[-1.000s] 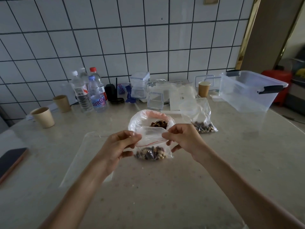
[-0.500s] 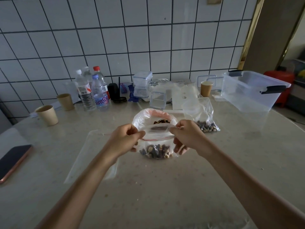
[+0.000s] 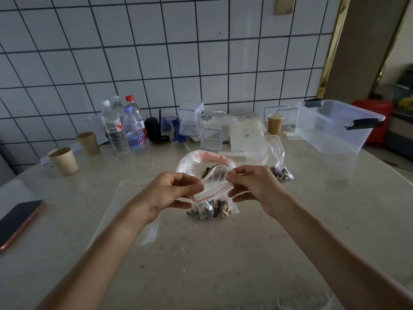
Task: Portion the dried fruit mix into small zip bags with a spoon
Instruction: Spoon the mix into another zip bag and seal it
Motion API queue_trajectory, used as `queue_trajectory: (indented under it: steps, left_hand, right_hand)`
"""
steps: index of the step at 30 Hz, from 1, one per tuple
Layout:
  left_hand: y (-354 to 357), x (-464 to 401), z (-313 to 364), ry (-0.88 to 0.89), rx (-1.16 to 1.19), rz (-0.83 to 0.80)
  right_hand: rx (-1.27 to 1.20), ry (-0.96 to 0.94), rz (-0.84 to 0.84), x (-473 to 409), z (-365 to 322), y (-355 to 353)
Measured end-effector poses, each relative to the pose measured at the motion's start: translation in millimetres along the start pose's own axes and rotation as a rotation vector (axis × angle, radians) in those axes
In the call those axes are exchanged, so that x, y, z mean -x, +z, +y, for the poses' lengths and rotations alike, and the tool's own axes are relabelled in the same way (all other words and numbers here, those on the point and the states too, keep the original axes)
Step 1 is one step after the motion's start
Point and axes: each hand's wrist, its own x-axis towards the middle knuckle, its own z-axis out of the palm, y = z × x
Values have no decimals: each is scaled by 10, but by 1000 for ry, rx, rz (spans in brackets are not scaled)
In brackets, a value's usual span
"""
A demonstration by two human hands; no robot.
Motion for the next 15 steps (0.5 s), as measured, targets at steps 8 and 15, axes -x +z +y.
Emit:
queue_trajectory:
  steps: [8, 15]
  left_hand:
    - [113, -19, 22, 438, -674, 482]
    - [68, -23, 50, 441, -925, 504]
  right_hand:
    - [781, -611, 234, 2, 42, 174]
    - [688, -377, 107, -52, -105, 121]
